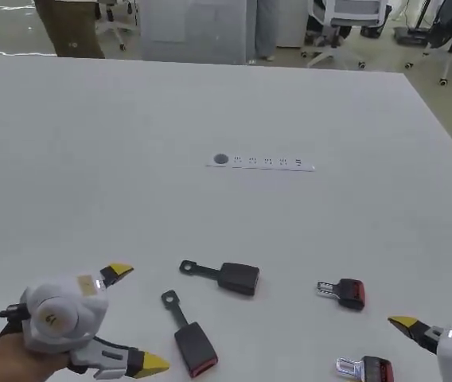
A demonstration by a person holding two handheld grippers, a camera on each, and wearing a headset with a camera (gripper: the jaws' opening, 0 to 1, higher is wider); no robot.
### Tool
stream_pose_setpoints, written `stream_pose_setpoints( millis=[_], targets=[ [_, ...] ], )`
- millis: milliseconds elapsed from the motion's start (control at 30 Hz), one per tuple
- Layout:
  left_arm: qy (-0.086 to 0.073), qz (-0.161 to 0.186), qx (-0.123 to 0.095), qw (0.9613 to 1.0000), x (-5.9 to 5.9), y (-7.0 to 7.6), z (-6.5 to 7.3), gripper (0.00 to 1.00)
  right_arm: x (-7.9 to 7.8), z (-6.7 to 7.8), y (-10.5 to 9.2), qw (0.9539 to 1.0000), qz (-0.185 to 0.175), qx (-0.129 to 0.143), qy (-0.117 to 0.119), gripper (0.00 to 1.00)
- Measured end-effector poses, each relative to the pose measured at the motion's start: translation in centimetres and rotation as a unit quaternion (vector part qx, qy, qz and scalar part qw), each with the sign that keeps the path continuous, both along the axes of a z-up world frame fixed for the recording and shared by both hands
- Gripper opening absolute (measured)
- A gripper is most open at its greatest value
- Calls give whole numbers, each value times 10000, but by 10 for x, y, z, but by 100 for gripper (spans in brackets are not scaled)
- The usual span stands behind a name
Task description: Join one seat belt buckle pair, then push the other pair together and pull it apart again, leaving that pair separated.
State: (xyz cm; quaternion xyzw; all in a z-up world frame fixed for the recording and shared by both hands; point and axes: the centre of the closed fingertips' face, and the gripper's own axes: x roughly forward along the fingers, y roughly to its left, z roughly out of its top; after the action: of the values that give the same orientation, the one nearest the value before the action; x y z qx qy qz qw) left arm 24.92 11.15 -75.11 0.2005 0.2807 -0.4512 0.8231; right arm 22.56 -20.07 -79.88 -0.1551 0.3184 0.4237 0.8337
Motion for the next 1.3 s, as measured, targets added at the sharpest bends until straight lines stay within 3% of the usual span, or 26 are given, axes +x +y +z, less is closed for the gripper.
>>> stream_pose_setpoints(
  millis=[233,367,600,800,900,1033,1100,1167,1233,1267,1300],
  targets=[
    [42,-306,137,9994,1,-6,-5,97,-1,-3,-1,9998,150,-77,80,87],
    [139,-510,364,9979,-1,-7,-15,97,-1,-4,-2,9996,226,-99,104,85],
    [281,-1038,678,9919,-8,-14,-28,93,-3,-11,-4,9990,350,-164,221,84],
    [371,-1479,904,9842,-12,-21,-40,88,-6,-18,-8,9982,439,-217,359,81],
    [422,-1820,1114,9760,-15,-24,-48,86,-7,-21,-11,9977,470,-244,424,80],
    [483,-2013,1143,9717,-14,-30,-53,85,-8,-25,-15,9972,476,-268,513,79],
    [407,-2239,1210,9662,-12,-33,-55,83,-8,-25,-16,9972,468,-259,528,79],
    [460,-2474,1382,9579,-12,-34,-60,82,-9,-25,-17,9971,471,-251,550,79],
    [450,-2769,1512,9479,-13,-38,-63,82,-9,-27,-17,9967,488,-224,607,78],
    [467,-2949,1605,9408,-13,-40,-66,82,-10,-28,-17,9965,507,-217,623,78],
    [477,-3033,1671,9369,-13,-40,-68,81,-10,-28,-16,9965,514,-212,632,77]
  ],
)
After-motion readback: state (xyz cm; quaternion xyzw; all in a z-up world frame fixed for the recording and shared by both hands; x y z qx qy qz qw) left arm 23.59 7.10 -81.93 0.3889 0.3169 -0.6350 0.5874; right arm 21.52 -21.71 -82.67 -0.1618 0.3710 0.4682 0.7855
